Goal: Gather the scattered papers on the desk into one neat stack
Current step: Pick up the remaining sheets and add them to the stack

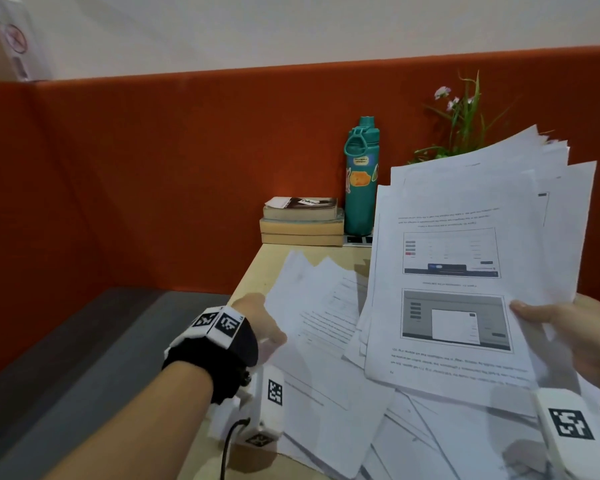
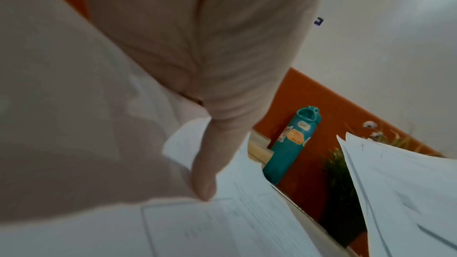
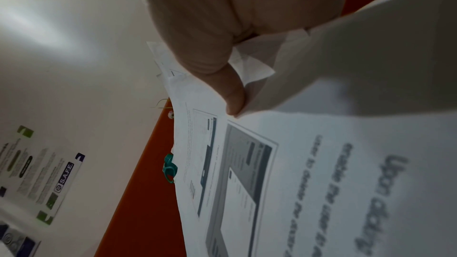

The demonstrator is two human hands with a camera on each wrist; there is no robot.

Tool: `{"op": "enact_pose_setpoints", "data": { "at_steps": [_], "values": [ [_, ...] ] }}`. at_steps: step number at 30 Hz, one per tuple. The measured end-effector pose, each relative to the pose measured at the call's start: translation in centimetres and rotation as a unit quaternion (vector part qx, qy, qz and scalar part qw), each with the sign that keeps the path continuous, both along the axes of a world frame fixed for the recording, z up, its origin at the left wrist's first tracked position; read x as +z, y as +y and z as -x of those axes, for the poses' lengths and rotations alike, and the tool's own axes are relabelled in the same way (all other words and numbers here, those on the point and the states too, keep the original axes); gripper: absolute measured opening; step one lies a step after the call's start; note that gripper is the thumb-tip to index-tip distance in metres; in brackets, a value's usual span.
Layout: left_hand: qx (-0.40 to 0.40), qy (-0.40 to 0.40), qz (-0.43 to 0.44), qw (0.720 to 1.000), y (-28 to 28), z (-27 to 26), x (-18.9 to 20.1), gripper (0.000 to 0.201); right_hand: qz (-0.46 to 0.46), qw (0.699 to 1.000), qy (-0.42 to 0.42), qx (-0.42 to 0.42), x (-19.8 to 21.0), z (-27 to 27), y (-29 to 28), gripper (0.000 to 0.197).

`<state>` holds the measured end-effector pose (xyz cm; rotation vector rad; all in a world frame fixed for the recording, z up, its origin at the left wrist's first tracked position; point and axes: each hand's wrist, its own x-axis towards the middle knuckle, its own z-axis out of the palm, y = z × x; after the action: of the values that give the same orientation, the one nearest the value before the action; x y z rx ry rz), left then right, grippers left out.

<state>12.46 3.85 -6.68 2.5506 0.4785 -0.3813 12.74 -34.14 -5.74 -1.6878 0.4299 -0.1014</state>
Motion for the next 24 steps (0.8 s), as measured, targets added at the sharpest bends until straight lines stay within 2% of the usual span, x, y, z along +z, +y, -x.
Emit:
{"op": "enact_pose_setpoints", "data": {
  "at_steps": [2, 5, 6, 8, 10, 14, 18, 22, 24],
  "values": [
    [0.013, -0.027, 0.028, 0.999, 0.4, 0.2, -0.1, 0.061, 0.003, 1.0, 0.001, -0.001, -0.3, -0.1, 0.1, 0.034],
    [0.041, -0.15, 0.031, 0.987, 0.8, 0.0, 1.2, 0.032, 0.005, 1.0, 0.0, -0.004, -0.8, -0.3, -0.1, 0.035],
    [0.035, -0.166, 0.032, 0.985, 0.8, 0.1, 1.6, 0.029, 0.004, 1.0, -0.002, -0.006, -0.8, -0.2, 0.0, 0.035],
    [-0.01, -0.134, 0.03, 0.99, 0.5, 0.6, 1.6, 0.034, 0.005, 1.0, -0.003, -0.008, -0.8, -0.1, 0.1, 0.03],
    [-0.011, -0.112, 0.045, 0.993, 0.7, 0.9, 1.1, 0.034, 0.009, 1.0, -0.001, -0.006, -0.8, 0.0, 0.4, 0.028],
    [0.045, -0.203, 0.115, 0.971, 1.5, 1.1, 1.8, 0.013, 0.007, 1.0, -0.001, 0.0, -1.0, 0.2, 0.7, 0.033],
    [0.046, -0.245, 0.148, 0.957, 1.6, 1.7, 3.2, 0.018, 0.008, 1.0, -0.001, 0.014, -0.6, 0.6, 1.0, 0.032],
    [0.023, -0.287, 0.084, 0.954, 1.3, 1.6, 3.1, 0.019, 0.015, 1.0, 0.003, 0.015, -0.3, 1.0, 1.3, 0.026],
    [-0.002, -0.262, 0.017, 0.965, 0.8, 1.5, 2.0, 0.048, 0.021, 1.0, 0.008, 0.017, -0.3, 1.0, 1.4, 0.027]
  ]
}}
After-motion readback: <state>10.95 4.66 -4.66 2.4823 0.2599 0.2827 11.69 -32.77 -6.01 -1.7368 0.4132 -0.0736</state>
